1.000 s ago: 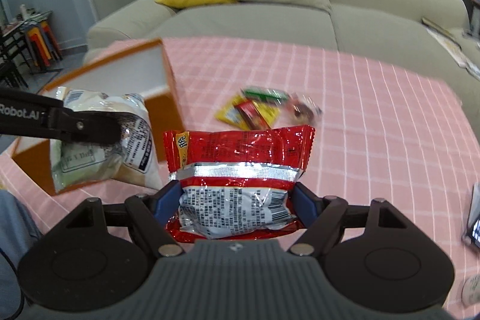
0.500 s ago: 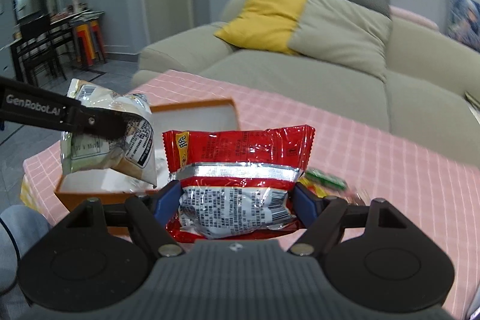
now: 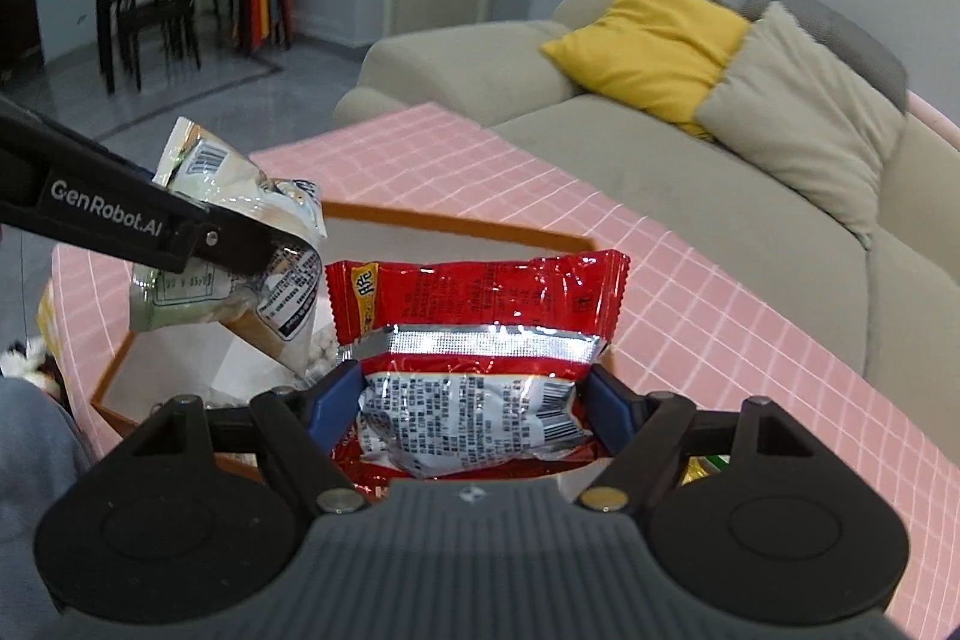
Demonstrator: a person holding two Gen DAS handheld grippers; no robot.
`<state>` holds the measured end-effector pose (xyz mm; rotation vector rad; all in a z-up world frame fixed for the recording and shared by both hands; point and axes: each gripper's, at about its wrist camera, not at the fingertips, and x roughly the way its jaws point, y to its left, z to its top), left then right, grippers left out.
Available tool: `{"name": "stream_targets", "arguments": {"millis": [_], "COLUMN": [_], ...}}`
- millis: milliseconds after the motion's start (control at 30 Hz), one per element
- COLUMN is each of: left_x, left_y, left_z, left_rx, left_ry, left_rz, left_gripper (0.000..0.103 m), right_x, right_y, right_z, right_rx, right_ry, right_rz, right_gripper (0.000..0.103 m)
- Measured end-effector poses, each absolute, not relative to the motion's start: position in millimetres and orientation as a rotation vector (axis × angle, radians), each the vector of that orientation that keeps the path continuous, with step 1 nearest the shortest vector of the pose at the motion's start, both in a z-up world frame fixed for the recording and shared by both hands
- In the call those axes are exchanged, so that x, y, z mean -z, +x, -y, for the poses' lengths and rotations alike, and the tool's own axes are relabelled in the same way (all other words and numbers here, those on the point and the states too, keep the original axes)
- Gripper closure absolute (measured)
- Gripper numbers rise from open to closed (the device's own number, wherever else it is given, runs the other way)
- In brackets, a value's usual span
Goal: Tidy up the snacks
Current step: 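Carry both bags into the orange box and open both tools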
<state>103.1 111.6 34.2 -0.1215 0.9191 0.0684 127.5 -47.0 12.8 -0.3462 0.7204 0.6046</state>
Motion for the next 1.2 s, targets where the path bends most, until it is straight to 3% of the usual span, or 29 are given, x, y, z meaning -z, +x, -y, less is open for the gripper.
{"name": "stream_targets", "arguments": {"millis": [933, 1167, 1200], "left_x": [48, 46, 44], "left_y": [153, 154, 153], "left_z": [-136, -133, -132], "left_rx": [-0.08, -0.099, -0.099], "left_ry": [-0.2, -0.17, -0.161], "left_rz": [-1.151, -1.169, -1.17], "left_gripper": [0.064, 0.061, 0.057], "right_x": [73, 74, 74], "right_y": [196, 205, 207], "right_z": [-8, -9, -9], "right_rx": [-0.613, -0.614, -0.617], "right_ry": [-0.498, -0.503, -0.506], "right_rz": [-1.006, -1.021, -1.023], "right_gripper": [0.026, 0.02, 0.019]}}
